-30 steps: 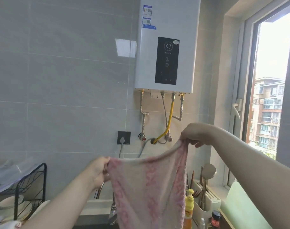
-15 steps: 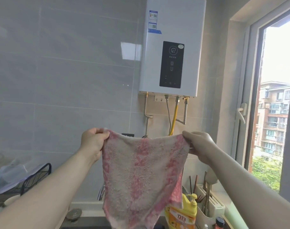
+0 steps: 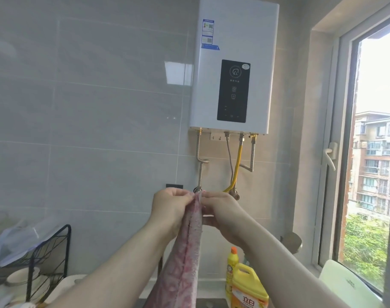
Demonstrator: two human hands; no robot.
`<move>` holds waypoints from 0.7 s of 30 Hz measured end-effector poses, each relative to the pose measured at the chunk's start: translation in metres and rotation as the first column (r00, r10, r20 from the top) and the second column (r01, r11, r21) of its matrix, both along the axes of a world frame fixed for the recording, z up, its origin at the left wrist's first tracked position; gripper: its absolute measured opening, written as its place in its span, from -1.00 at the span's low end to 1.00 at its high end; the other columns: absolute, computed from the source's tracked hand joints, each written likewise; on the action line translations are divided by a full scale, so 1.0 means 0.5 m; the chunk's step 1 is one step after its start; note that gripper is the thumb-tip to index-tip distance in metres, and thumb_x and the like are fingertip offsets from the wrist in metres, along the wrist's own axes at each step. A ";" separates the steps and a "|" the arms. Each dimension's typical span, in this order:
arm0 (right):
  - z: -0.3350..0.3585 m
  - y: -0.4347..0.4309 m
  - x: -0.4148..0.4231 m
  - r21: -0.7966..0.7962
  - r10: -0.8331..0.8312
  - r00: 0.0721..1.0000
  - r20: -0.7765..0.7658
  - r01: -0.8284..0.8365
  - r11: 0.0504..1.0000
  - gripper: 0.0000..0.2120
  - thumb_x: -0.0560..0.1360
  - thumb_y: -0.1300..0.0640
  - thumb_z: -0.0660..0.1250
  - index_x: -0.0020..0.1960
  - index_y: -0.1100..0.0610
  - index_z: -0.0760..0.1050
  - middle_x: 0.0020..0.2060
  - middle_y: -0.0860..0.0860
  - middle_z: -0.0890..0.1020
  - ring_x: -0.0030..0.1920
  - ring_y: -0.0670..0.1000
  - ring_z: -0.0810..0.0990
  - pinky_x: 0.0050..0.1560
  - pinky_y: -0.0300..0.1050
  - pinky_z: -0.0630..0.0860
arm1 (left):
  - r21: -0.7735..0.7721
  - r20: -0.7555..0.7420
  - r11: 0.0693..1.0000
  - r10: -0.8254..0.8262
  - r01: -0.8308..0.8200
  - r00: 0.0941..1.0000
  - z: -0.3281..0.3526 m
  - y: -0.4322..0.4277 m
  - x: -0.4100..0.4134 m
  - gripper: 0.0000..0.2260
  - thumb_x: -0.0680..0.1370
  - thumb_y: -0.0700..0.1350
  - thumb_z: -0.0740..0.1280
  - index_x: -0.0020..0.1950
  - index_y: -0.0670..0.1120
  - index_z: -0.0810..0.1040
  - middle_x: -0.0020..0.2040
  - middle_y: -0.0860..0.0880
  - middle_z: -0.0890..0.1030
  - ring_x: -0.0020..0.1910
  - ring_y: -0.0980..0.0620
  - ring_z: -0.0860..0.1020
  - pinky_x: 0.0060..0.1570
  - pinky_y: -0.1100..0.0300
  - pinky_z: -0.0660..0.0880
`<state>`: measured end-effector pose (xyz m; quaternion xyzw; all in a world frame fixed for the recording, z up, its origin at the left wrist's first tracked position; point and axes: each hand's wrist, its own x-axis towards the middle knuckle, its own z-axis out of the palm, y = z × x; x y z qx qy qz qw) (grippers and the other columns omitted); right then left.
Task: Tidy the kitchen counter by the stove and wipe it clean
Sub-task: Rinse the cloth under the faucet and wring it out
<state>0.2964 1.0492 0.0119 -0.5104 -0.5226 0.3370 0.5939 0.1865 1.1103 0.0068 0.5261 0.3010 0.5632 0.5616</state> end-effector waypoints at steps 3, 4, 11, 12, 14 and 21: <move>-0.008 0.000 0.003 0.092 -0.028 0.998 -0.048 0.032 0.995 -0.83 0.52 0.34 0.27 -0.01 0.35 0.64 -0.15 0.23 0.68 -0.16 0.14 0.64 -0.08 -0.01 0.63 | -0.054 0.128 0.985 -0.158 0.166 0.979 0.009 -0.029 -0.012 -0.87 0.57 -0.32 0.26 -0.14 -0.24 0.57 -0.31 -0.18 0.65 -0.39 -0.03 0.63 -0.32 0.11 0.60; -0.010 -0.001 0.007 0.122 -0.032 0.997 -0.067 0.040 0.992 -0.82 0.54 0.33 0.27 -0.01 0.35 0.64 -0.12 0.26 0.68 -0.15 0.17 0.65 -0.08 0.01 0.63 | -0.078 0.182 0.966 -0.228 0.245 0.956 0.012 -0.038 -0.019 -0.85 0.58 -0.30 0.20 -0.07 -0.24 0.56 -0.25 -0.20 0.67 -0.36 -0.03 0.65 -0.30 0.10 0.60; -0.024 -0.012 0.019 0.237 -0.151 0.985 -0.077 0.165 0.957 -0.85 0.54 0.26 0.36 -0.13 0.22 0.69 -0.18 0.22 0.69 -0.16 0.15 0.65 0.00 0.14 0.59 | -0.062 0.147 0.866 -0.484 0.497 0.863 0.020 -0.059 -0.044 -0.69 0.59 -0.16 0.03 0.19 -0.18 0.50 0.05 -0.18 0.69 0.03 -0.11 0.65 -0.13 0.09 0.50; -0.023 -0.013 0.020 0.233 -0.174 0.979 -0.110 0.195 0.953 -0.83 0.54 0.28 0.35 -0.16 0.21 0.70 -0.20 0.20 0.69 -0.18 0.13 0.65 -0.04 0.09 0.60 | -0.053 0.122 0.864 -0.492 0.501 0.862 0.019 -0.057 -0.044 -0.67 0.59 -0.16 0.02 0.21 -0.18 0.49 0.07 -0.17 0.69 0.11 -0.14 0.61 -0.07 0.08 0.47; -0.019 -0.014 0.023 0.218 -0.164 0.966 -0.198 0.207 0.954 -0.79 0.54 0.33 0.32 -0.19 0.23 0.68 -0.22 0.21 0.68 -0.21 0.13 0.64 -0.10 0.01 0.60 | -0.029 0.141 0.869 -0.485 0.493 0.863 0.014 -0.046 -0.041 -0.67 0.58 -0.21 0.02 0.21 -0.21 0.49 0.07 -0.19 0.68 0.13 -0.15 0.58 0.01 0.07 0.48; 0.001 -0.051 0.046 0.253 0.060 0.888 -0.456 0.065 0.965 -0.79 0.59 0.38 0.17 -0.09 0.29 0.56 -0.28 0.18 0.63 -0.27 0.10 0.61 -0.04 0.06 0.57 | 0.175 -0.391 0.918 -0.266 0.355 0.881 -0.085 -0.005 -0.058 -0.34 0.24 0.18 0.55 0.28 -0.03 0.54 0.23 0.00 0.59 0.19 0.08 0.54 0.27 0.06 0.45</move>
